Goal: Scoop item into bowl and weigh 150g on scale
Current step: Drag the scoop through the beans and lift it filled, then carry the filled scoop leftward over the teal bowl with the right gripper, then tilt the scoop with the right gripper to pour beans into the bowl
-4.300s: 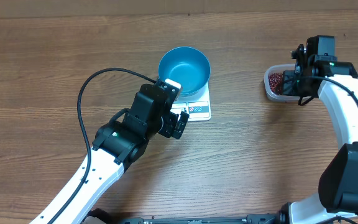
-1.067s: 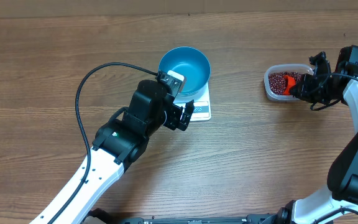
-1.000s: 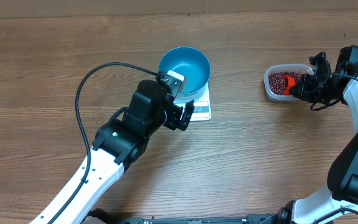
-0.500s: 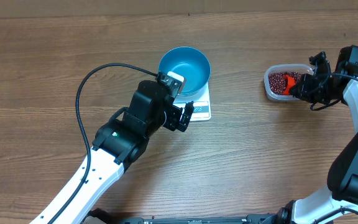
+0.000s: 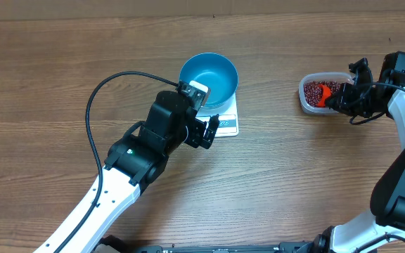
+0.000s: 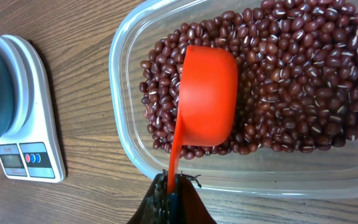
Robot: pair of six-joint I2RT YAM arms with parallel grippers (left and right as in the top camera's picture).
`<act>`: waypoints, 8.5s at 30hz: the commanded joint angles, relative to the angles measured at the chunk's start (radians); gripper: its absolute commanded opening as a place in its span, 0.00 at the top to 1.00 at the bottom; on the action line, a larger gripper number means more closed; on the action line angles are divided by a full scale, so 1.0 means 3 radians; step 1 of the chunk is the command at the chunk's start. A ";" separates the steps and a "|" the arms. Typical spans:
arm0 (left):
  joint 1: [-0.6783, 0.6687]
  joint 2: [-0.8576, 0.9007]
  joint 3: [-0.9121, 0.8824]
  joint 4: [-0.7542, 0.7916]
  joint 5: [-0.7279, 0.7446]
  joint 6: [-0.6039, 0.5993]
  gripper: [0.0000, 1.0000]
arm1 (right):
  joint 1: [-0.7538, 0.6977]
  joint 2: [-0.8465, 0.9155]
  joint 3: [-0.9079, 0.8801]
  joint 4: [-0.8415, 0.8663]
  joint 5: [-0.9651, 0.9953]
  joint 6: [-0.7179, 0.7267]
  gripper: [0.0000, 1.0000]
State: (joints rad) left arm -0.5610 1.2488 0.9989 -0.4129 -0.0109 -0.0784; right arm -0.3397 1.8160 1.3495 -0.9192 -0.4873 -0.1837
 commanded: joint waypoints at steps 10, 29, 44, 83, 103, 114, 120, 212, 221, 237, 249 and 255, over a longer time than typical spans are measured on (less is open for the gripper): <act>0.0015 -0.0013 -0.0025 0.0061 0.0029 -0.0048 0.00 | 0.0015 0.0043 -0.0025 0.0020 -0.0127 -0.0018 0.96; 0.0015 -0.0013 -0.0025 0.0085 0.0031 -0.0048 0.00 | 0.0013 0.0043 -0.0025 0.0045 -0.0270 -0.0018 0.96; 0.0015 -0.0013 -0.0025 0.0083 0.0029 -0.0047 0.00 | -0.0029 0.0045 -0.0025 0.0108 -0.0356 -0.0017 0.96; 0.0015 -0.0223 -0.0025 0.0056 0.0028 -0.0046 0.01 | -0.0646 0.0045 -0.0024 -0.0348 -0.1666 -0.0183 0.96; 0.0015 -0.0249 -0.0025 0.0041 0.0031 -0.0048 0.01 | -0.0203 -0.0134 -0.0003 -0.0537 -0.2177 -0.0350 0.96; 0.0015 -0.0249 -0.0025 0.0041 0.0039 -0.0050 0.00 | 0.0306 -0.0182 0.0197 -0.0369 -0.2211 -0.0083 0.96; 0.0015 -0.0249 -0.0025 0.0032 0.0038 -0.0050 0.01 | 0.0615 -0.0182 0.0197 -0.0079 -0.2323 0.0014 0.96; 0.0015 -0.0249 -0.0025 0.0018 0.0039 -0.0050 0.01 | 0.2609 -0.0417 0.0202 0.1287 0.1373 -0.0140 0.96; 0.0015 -0.0248 -0.0025 0.0018 0.0039 -0.0050 0.01 | 0.2609 -0.0453 0.0202 0.1287 0.1371 -0.0139 0.96; 0.0014 -0.0275 -0.0025 -0.0220 0.0042 0.0025 0.00 | 0.2609 -0.0730 0.0202 0.1119 0.1371 -0.0032 0.96; 0.0014 -0.0748 -0.0025 -0.0394 0.0271 0.0403 0.00 | 0.2607 -0.0923 0.0200 0.1100 0.1207 0.0099 0.96; 0.0014 -0.0748 -0.0025 -0.0518 0.0280 0.0413 0.00 | 0.2607 -0.0923 0.0200 0.1114 0.1010 -0.0168 0.96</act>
State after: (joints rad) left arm -0.5610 1.0313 0.9989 -0.5636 0.0532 0.0204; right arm 0.4431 1.5593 1.3766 -0.5911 -0.1383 -0.1802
